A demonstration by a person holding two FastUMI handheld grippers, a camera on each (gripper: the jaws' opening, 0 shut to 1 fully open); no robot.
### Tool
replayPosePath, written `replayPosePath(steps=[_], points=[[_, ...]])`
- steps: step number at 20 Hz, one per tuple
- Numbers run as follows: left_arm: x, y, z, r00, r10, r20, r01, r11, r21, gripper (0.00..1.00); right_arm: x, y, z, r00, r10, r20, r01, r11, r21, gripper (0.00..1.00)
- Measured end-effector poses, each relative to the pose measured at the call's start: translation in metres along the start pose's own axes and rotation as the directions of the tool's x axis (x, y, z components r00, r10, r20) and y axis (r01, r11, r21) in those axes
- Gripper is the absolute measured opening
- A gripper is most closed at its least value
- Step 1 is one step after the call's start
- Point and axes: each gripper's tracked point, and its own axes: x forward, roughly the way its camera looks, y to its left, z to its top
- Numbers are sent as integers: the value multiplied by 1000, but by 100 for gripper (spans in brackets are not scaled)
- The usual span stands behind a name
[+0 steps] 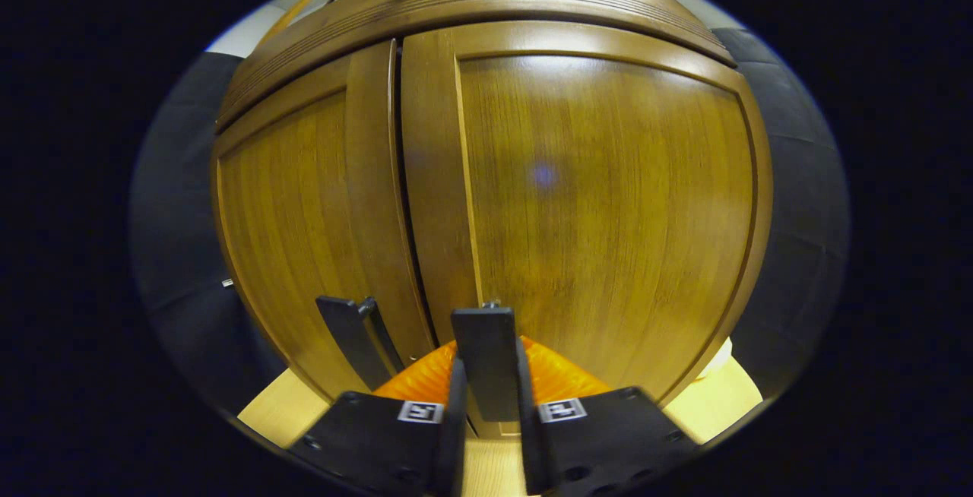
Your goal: Open the right door of the double-door shoe cabinet with the right hand, and open the left door with the left hand.
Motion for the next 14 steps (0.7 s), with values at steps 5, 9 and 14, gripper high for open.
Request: replayPosePath(steps=[5,9,14], points=[[-10,-1,2,1000,10,5,-10,1000,-16,94,-32,0,0,999,46,8,-46,999,-4,22],[-16,-13,-1,1000,1,2,-1,1000,-22,94,-78,-13,-6,997,74,18,-74,997,-10,22],[-13,-32,-5,1000,-9,-5,9,1000,-26,94,-134,-41,-18,995,97,28,-96,995,-34,22]])
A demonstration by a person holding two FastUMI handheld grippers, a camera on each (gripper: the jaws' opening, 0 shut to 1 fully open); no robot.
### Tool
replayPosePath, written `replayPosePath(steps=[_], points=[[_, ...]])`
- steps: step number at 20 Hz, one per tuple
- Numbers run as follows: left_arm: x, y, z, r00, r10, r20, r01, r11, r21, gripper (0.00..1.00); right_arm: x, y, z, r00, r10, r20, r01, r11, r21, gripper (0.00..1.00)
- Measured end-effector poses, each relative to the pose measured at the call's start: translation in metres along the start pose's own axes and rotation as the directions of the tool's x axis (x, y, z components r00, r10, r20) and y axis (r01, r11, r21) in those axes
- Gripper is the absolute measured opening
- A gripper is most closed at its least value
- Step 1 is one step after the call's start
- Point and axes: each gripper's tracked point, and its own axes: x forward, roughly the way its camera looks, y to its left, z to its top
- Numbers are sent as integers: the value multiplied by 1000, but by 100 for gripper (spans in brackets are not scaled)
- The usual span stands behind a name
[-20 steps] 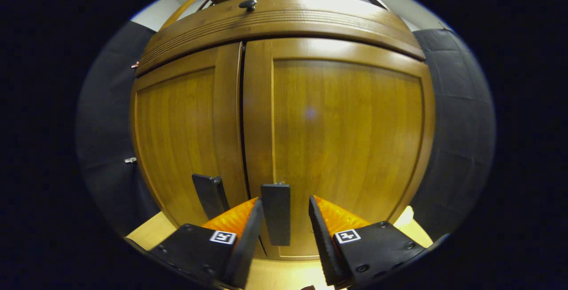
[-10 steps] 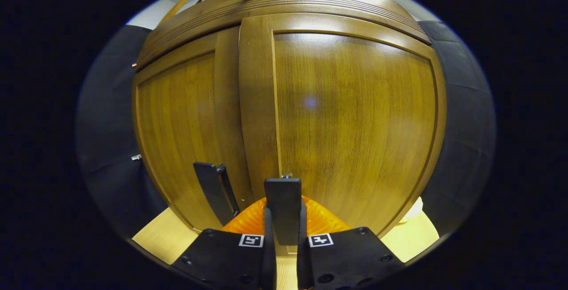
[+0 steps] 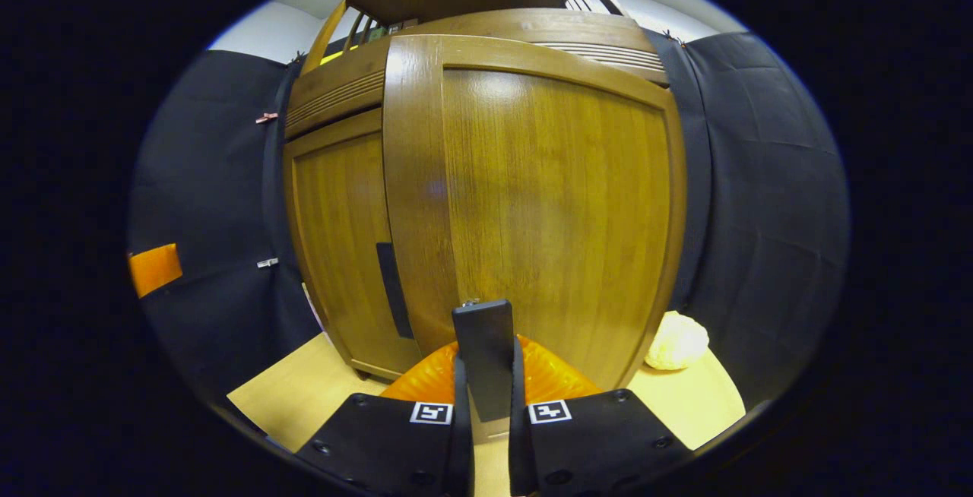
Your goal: Open the right door of the double-door shoe cabinet with the right hand, and open the left door with the left hand.
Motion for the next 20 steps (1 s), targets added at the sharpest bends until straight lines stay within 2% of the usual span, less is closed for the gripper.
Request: replayPosePath(steps=[9,13,17,20], points=[[27,-47,-9,1000,-8,-13,8,1000,11,94,-74,-65,-4,999,-6,-47,4,999,-33,21],[43,-71,-10,1000,-24,-2,24,1000,14,94,-89,-92,-2,999,-28,-47,27,999,-19,21],[55,-84,-10,1000,-13,0,13,998,53,94,-90,-117,-5,999,-3,-54,4,1000,6,20],[56,-87,-10,1000,8,-2,-8,997,71,94,-97,-132,-6,998,2,-66,-3,1000,-18,20]])
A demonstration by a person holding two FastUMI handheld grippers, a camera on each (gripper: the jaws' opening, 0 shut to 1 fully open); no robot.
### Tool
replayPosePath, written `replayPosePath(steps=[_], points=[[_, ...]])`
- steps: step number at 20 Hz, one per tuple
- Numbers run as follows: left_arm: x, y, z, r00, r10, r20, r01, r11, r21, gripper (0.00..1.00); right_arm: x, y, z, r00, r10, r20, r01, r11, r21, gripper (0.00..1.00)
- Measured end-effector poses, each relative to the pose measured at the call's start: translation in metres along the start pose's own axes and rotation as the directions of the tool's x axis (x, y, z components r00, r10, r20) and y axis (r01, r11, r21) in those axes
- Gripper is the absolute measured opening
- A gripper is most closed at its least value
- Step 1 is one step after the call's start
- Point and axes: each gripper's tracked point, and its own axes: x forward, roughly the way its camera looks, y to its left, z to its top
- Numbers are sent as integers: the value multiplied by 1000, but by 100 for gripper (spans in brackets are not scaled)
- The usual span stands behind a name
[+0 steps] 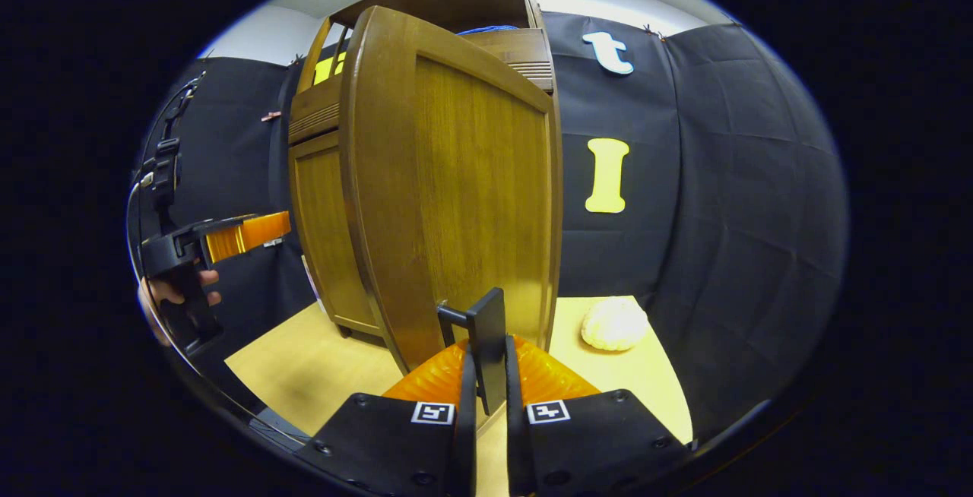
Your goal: Open the right door of the double-door shoe cabinet with the right hand, and open the left door with the left hand.
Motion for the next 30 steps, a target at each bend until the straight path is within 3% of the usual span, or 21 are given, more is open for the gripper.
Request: replayPosePath(steps=[7,11,19,25,27,30], points=[[-1,-4,-5,1000,14,-18,-14,1000,-11,93,-6,-43,2,996,-88,31,88,996,-11,20],[11,-8,-8,1000,11,-29,-11,1000,-11,93,-14,-68,6,988,-147,52,147,989,-4,15],[34,-27,-18,999,2,-52,-3,1000,-17,93,-25,-89,8,987,-157,40,156,987,32,17],[54,-38,-29,998,-13,-63,12,1000,-15,94,-66,-115,36,950,-281,137,282,959,10,20],[67,-37,-34,998,-4,-67,2,1000,-17,93,-78,-128,52,915,-355,190,360,933,10,47],[89,-33,-43,997,13,-75,-13,1000,-1,93,-102,-112,76,900,-348,261,354,935,26,87]])
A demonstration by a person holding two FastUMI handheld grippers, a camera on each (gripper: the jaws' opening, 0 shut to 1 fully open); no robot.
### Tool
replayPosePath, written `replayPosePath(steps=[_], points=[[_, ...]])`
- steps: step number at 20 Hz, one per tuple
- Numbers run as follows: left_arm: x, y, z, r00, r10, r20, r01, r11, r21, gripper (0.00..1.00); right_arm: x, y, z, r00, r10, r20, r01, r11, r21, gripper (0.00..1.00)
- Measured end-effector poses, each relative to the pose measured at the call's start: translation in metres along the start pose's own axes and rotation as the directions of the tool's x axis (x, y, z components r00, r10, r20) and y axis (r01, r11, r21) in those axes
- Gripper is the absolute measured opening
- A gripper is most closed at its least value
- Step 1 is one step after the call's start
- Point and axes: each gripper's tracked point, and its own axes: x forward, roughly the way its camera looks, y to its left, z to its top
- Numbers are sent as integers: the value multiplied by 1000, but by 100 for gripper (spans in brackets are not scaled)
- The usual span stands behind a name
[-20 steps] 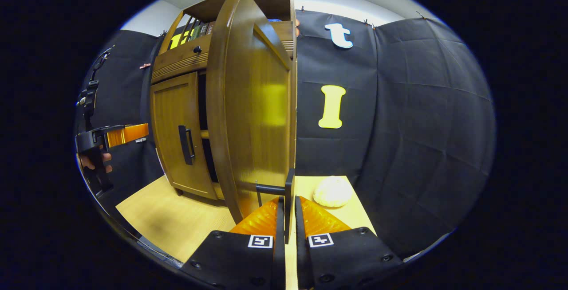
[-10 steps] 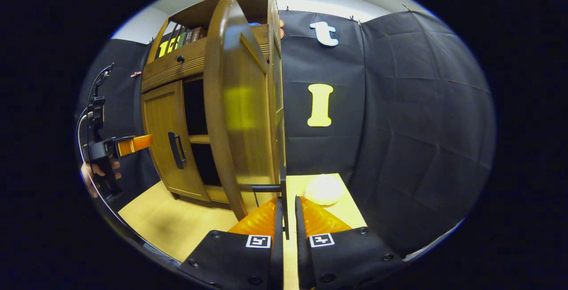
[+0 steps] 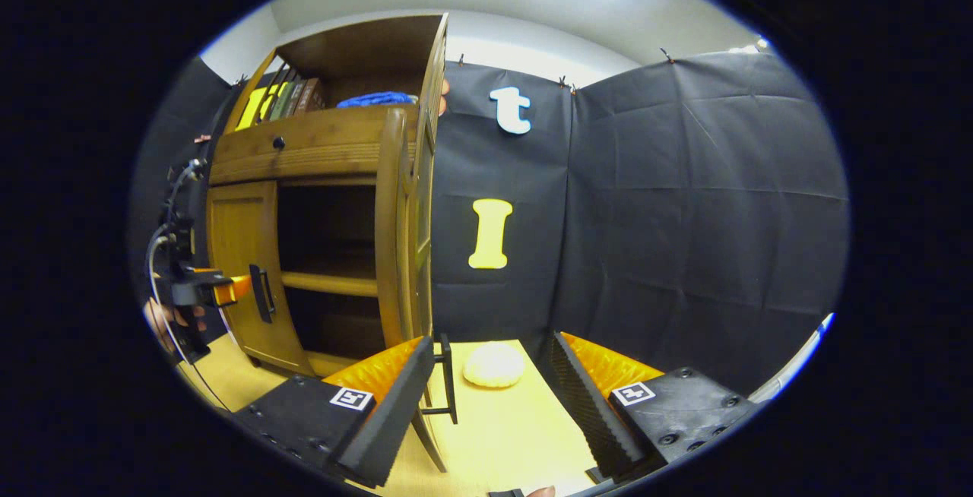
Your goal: Open the right door of the double-door shoe cabinet with the right hand, and open the left door with the left hand.
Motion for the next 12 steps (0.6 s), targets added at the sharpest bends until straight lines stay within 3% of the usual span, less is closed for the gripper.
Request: replayPosePath(steps=[1,3,6,12], points=[[9,1,-1,1000,7,-3,-7,1000,8,94,-2,1,5,1000,2,12,-2,1000,-3,100],[25,7,-2,999,35,4,-35,999,18,94,-5,4,13,1000,10,25,-10,1000,-9,96],[49,7,-8,999,43,1,-43,999,25,93,-8,5,16,999,9,30,-9,1000,-6,98],[76,4,-20,999,22,-30,-21,1000,18,59,-15,-9,16,999,-48,15,48,999,-7,98]])
